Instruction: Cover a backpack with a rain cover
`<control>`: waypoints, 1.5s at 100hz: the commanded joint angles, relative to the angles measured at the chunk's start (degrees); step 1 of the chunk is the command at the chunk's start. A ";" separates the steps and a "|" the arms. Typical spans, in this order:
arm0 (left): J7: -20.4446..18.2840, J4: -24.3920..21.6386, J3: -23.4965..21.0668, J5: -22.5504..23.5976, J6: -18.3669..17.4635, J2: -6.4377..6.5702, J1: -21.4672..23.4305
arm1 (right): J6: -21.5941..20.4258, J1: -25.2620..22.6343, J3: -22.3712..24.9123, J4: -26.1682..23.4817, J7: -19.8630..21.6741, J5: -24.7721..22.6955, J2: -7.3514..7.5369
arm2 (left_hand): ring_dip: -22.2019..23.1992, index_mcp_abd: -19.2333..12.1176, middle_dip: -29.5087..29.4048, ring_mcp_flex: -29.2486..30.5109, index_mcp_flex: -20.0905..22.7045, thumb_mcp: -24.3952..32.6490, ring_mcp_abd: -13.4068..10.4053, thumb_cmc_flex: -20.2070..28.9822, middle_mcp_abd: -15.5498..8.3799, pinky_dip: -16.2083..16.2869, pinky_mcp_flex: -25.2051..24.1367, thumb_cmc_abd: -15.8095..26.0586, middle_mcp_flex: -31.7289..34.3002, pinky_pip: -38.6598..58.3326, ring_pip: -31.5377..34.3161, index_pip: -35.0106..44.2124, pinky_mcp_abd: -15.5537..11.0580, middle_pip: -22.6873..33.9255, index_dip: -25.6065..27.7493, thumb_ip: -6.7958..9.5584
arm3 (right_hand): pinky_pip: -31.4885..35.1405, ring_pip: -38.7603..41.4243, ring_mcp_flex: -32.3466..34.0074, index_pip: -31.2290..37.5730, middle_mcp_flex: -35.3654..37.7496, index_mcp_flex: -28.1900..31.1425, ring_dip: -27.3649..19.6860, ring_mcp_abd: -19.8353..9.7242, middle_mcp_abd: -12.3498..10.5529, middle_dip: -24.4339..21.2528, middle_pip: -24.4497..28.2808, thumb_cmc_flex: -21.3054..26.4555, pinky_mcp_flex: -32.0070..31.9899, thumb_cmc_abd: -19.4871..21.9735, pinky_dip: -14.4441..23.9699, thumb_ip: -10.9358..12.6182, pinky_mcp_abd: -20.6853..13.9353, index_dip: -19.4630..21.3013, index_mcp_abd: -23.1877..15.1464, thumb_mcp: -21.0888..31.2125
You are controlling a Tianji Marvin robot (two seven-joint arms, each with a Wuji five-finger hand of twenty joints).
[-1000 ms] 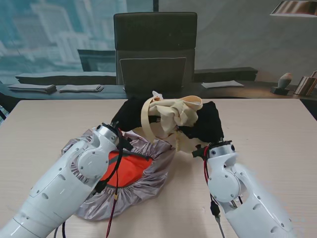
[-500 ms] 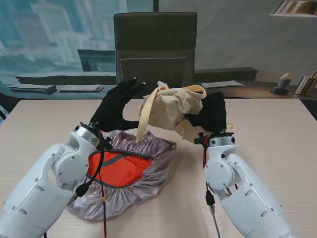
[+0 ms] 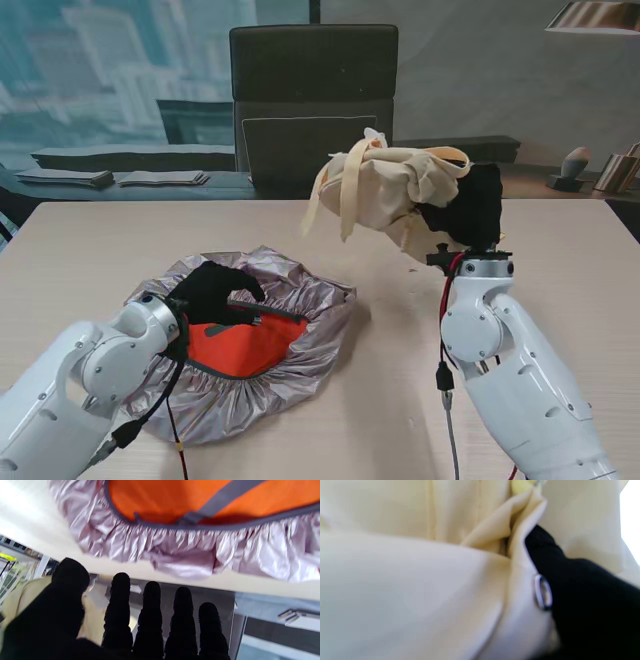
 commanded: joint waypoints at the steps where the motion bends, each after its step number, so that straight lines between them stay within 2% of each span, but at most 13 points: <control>1: -1.86 2.74 1.47 -0.12 0.02 -0.21 -0.94 | -1.23 -1.30 0.57 -2.14 1.21 0.24 0.41 | -1.13 -2.74 -1.23 -0.76 0.71 1.19 -1.62 0.47 -1.18 0.23 -1.51 1.74 -1.12 0.84 -1.24 0.19 0.17 -0.83 0.70 1.51 | 1.59 3.26 1.17 8.23 5.22 4.31 0.39 -2.18 3.09 4.99 7.73 6.95 -1.02 4.37 0.30 -0.15 0.08 3.42 -5.89 8.14; 18: -4.76 8.02 7.59 -2.83 -1.08 0.35 -5.64 | -3.51 -3.73 1.83 -4.33 2.26 0.15 0.68 | -1.65 -7.18 -1.68 -1.63 2.07 -2.18 -2.35 3.30 -2.69 0.27 -2.07 1.15 -1.75 1.11 -1.23 1.85 -0.03 -0.45 0.28 0.16 | 1.75 3.18 1.22 8.08 5.13 4.19 0.29 -2.47 2.72 4.97 7.74 6.86 -0.89 4.70 0.21 -0.07 0.06 3.61 -6.14 7.90; 36: -7.69 12.66 14.53 -5.76 -0.94 0.70 -11.87 | -5.03 -5.52 2.44 -5.70 2.96 0.37 0.79 | -1.57 -11.44 -2.00 -7.01 0.03 -4.47 -2.30 3.43 -3.84 -0.26 -4.47 1.66 -8.00 0.13 -1.96 1.22 -0.52 -1.36 -0.49 0.60 | 1.86 3.03 1.29 7.94 5.06 4.12 0.25 -2.60 2.69 4.92 7.64 6.79 -0.78 4.93 0.13 0.00 -0.15 3.77 -6.29 7.65; 45: -8.41 15.36 18.67 -8.24 -0.56 0.57 -15.67 | -5.47 -5.97 2.55 -5.95 3.31 0.65 0.81 | -0.74 -11.52 -1.74 -9.06 -2.26 -4.14 -1.75 2.04 -4.31 -0.23 -4.53 2.86 -11.42 0.49 -1.39 0.10 -0.82 -1.25 -0.49 2.08 | 1.78 2.87 1.06 7.90 5.07 4.11 0.26 -2.64 2.61 4.94 7.63 6.75 -0.91 5.11 0.06 0.03 -0.08 3.81 -6.29 7.49; 57: -9.57 19.85 25.18 -13.21 0.30 0.09 -21.78 | -6.02 -6.49 2.63 -6.06 3.16 0.87 0.73 | -0.16 -11.89 -1.64 -11.81 -7.31 -4.01 -1.54 1.97 -4.88 0.59 -4.43 3.17 -16.05 2.32 -1.49 -2.05 -2.24 -1.86 -0.78 2.30 | 1.78 2.85 1.08 7.83 5.03 4.00 0.36 -2.64 2.58 4.95 7.60 6.76 -0.94 5.21 0.00 0.09 -0.25 3.88 -6.29 7.41; 65: -9.17 23.96 29.76 -17.77 0.42 -0.90 -26.17 | -6.55 -6.63 2.72 -5.80 2.65 0.78 0.65 | -0.41 -11.87 -2.14 -14.08 -13.21 -4.10 -1.61 2.26 -4.75 1.67 -4.30 3.27 -19.85 4.62 -2.29 -4.18 -3.36 -2.89 -1.55 2.31 | 1.80 2.80 1.16 7.81 5.01 4.00 0.39 -2.70 2.55 4.97 7.59 6.77 -0.92 5.25 -0.02 0.13 -0.29 3.93 -6.29 7.39; 77: -6.07 30.93 34.40 -25.82 -0.48 -3.87 -31.05 | -7.19 -6.68 2.97 -5.52 2.01 1.09 0.47 | -2.41 -12.68 -7.40 -16.78 -20.37 -3.44 -2.26 2.75 -4.44 2.12 -4.28 2.75 -21.33 5.81 -4.30 -5.02 -4.53 -11.36 -2.74 2.35 | 1.89 2.63 0.68 7.75 4.94 3.91 0.41 -2.71 2.50 4.99 7.57 6.78 -0.95 5.54 -0.02 0.20 -0.41 4.00 -6.44 7.34; 88: -4.51 33.82 35.14 -30.74 -1.76 -5.80 -32.69 | -7.69 -6.61 3.29 -5.23 1.61 1.42 0.32 | -4.68 -11.84 -6.72 -16.90 -20.76 -0.77 -3.10 2.79 -3.44 1.22 -4.08 1.80 -21.53 4.16 -6.89 -3.52 -5.48 -12.31 -2.86 2.22 | 1.87 2.66 0.68 7.71 4.74 3.91 0.43 -2.73 2.42 5.03 7.54 6.79 -1.09 5.70 -0.05 0.24 -0.40 4.05 -6.45 7.22; 103: 0.49 27.63 28.48 -23.61 -2.45 -4.76 -27.99 | -8.46 -6.46 3.76 -4.60 1.16 1.21 0.29 | -0.64 -9.64 -1.22 -10.86 -9.41 5.80 -1.22 0.72 -1.12 3.91 -1.67 -1.26 -15.10 9.41 1.75 8.41 -3.40 0.41 4.39 1.47 | 1.94 2.59 0.66 7.64 4.61 3.83 0.39 -2.85 2.28 5.06 7.56 6.75 -1.06 5.86 -0.07 0.31 -0.44 4.13 -6.54 7.09; 112: 3.97 23.13 23.27 -15.85 -1.54 -3.94 -23.81 | -8.68 -6.62 3.70 -4.40 1.00 1.52 0.19 | 4.42 -7.97 4.51 -4.60 -7.29 5.41 -0.73 2.14 -2.19 6.84 1.34 -4.09 -7.57 14.92 8.78 17.68 -2.63 7.54 15.23 -0.64 | 1.97 2.58 0.57 7.61 4.59 3.83 0.39 -2.77 2.32 5.01 7.54 6.87 -1.07 5.81 -0.09 0.35 -0.42 4.16 -6.53 7.08; 122: 7.46 20.70 18.82 -5.16 -0.81 -2.95 -20.79 | -8.78 -6.99 3.44 -4.38 0.78 1.60 0.13 | 7.82 -6.15 9.62 -1.92 -7.24 8.97 -0.64 -1.80 -3.53 8.21 2.93 -5.00 -4.93 17.14 12.59 16.70 -2.24 11.02 18.11 0.96 | 2.01 2.63 0.65 7.60 4.57 3.84 0.40 -2.79 2.33 5.00 7.55 6.84 -1.06 5.96 -0.09 0.37 -0.40 4.18 -6.53 7.04; 136: 4.71 20.25 15.61 -1.08 1.20 -1.73 -19.54 | -8.95 -7.49 3.25 -4.60 0.47 1.76 0.02 | 8.25 -2.86 10.41 -5.16 -11.63 6.89 -0.52 -2.75 -2.72 7.77 0.64 -5.36 -8.64 16.02 11.91 10.11 -2.55 9.65 14.63 1.17 | 2.06 2.55 0.55 7.58 4.51 3.84 0.36 -2.73 2.35 4.99 7.55 6.94 -1.00 5.91 -0.10 0.40 -0.43 4.19 -6.53 7.00; 150: 6.04 21.27 15.23 7.86 3.66 -0.91 -19.09 | -9.51 -8.39 3.17 -5.58 1.18 2.08 0.08 | 6.07 -0.83 6.58 -9.96 -16.80 0.69 -1.08 -3.90 -2.12 4.87 -3.47 -3.72 -14.56 10.76 7.62 0.83 -1.84 4.12 4.12 1.32 | 2.08 2.52 0.59 7.55 4.46 3.80 0.34 -2.86 2.28 4.98 7.57 6.81 -0.99 6.05 -0.12 0.41 -0.44 4.22 -6.60 6.93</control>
